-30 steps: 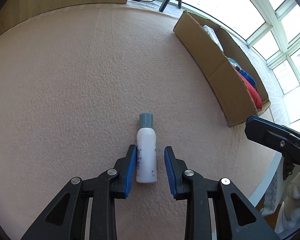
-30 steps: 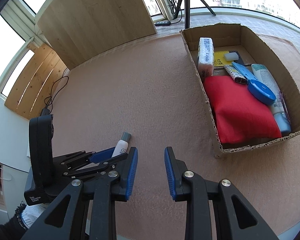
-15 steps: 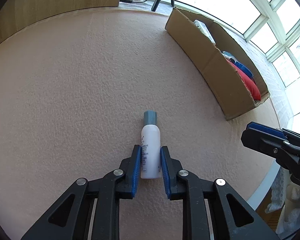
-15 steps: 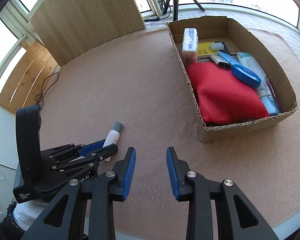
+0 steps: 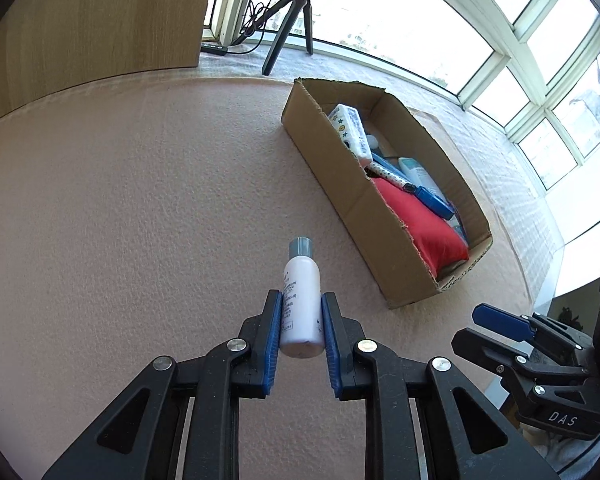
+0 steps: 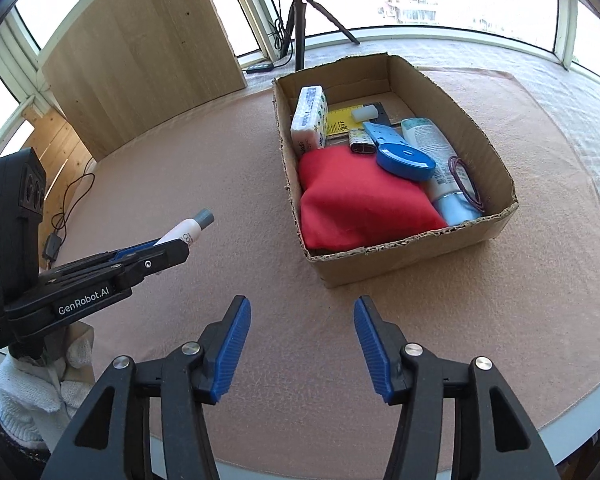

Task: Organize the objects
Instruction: 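Lift the lotion bottle with the left tool and carry it over the box, then lower the bottle into the box and open the left tool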

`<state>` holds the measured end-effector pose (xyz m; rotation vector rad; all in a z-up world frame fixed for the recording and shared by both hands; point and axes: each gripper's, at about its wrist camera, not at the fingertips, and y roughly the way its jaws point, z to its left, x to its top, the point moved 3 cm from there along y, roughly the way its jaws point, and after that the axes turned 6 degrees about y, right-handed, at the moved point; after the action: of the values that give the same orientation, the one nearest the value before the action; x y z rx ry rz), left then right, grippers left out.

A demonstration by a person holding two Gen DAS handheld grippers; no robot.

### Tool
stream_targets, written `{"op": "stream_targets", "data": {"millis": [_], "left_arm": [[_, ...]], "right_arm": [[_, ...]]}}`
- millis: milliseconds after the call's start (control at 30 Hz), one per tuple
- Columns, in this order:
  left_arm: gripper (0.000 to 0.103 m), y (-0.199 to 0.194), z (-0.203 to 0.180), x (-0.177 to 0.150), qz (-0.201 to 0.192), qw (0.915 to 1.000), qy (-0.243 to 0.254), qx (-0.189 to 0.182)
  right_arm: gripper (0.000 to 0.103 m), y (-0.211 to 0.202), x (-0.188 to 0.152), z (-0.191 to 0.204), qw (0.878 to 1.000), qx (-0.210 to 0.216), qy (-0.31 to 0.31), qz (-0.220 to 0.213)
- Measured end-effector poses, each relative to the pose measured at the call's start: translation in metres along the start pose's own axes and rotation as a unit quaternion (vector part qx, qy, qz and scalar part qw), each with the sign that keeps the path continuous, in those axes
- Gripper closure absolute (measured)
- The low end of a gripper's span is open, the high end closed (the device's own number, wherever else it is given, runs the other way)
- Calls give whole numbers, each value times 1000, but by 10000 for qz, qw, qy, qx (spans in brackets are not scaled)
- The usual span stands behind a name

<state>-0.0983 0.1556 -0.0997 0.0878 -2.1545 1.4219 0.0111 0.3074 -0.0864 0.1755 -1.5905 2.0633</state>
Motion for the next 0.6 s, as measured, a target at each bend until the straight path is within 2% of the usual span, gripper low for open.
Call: {"op": "stream_targets", "data": {"millis": [133,300,433,600], "left_arm": [[82,11,-21,31,-157,9998,140,-61],[82,20,-46,62,-284,9990,317,-157],[82,34,-63,85,-296,9987,347,-212],[82,56,-83,111,-290,9984,427,-212]], "right_arm": [[52,-5,3,-15,9999,-107,67,-21],[46,-9,4,-33,9988,-466,52,-118],[45,-11,7,-46,9966,-804,-8,-190],[45,-13,10,-60,9963,-830,45,-212]]}}
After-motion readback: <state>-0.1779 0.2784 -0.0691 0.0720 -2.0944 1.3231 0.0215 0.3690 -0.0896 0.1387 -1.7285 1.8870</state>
